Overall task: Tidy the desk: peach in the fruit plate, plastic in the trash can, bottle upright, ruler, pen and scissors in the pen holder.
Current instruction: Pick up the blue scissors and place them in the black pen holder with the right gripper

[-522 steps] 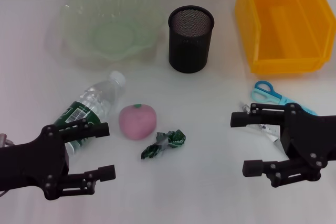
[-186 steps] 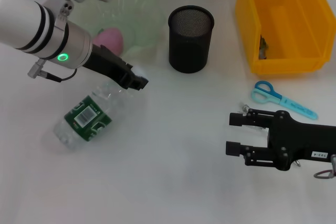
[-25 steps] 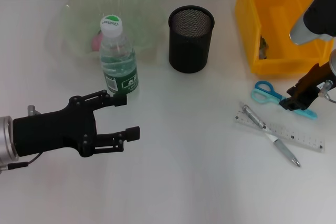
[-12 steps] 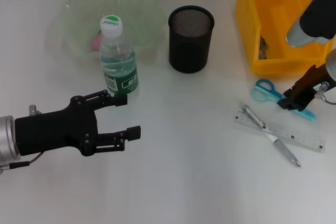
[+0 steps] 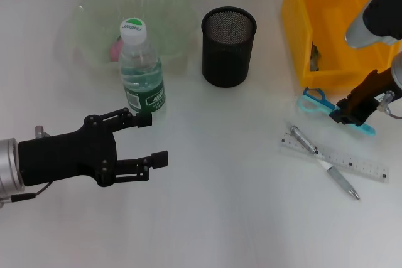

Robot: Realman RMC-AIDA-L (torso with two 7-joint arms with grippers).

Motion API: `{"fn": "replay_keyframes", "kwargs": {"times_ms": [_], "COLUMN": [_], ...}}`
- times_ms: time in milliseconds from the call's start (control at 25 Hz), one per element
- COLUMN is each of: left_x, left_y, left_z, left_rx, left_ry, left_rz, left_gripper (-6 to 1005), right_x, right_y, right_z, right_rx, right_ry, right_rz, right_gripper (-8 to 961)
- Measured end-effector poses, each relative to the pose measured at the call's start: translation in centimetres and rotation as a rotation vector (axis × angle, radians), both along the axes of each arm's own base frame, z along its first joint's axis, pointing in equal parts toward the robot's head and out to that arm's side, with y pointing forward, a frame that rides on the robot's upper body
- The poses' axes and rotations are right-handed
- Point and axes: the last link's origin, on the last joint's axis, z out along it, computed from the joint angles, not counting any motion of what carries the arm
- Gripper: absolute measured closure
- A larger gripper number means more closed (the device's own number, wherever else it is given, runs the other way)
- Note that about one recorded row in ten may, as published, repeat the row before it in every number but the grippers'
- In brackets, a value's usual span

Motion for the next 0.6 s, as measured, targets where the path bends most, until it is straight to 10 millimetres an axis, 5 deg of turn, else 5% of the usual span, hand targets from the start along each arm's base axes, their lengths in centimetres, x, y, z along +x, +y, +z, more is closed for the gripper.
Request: {"fn": "replay_keyframes", "kwargs": {"times_ms": [360, 600], "left_x": [0.0, 0.1], "left_y": [-0.1, 0.0], "left_z": [0.0, 0.1], "left_rx": [-0.004, -0.005], "left_ry": [-0.004, -0.005], "left_rz": [-0.003, -0.003], "left_gripper": [140, 140], "right_x": [-2.8, -4.9], "right_y": [-1.5, -0.4], "right_z": [2.7, 5.9], "right_rx": [-0.005, 0.175], "right_ry": [0.248, 0.774], "right_rz": [0.058, 0.149], "right_gripper": [746, 748]}}
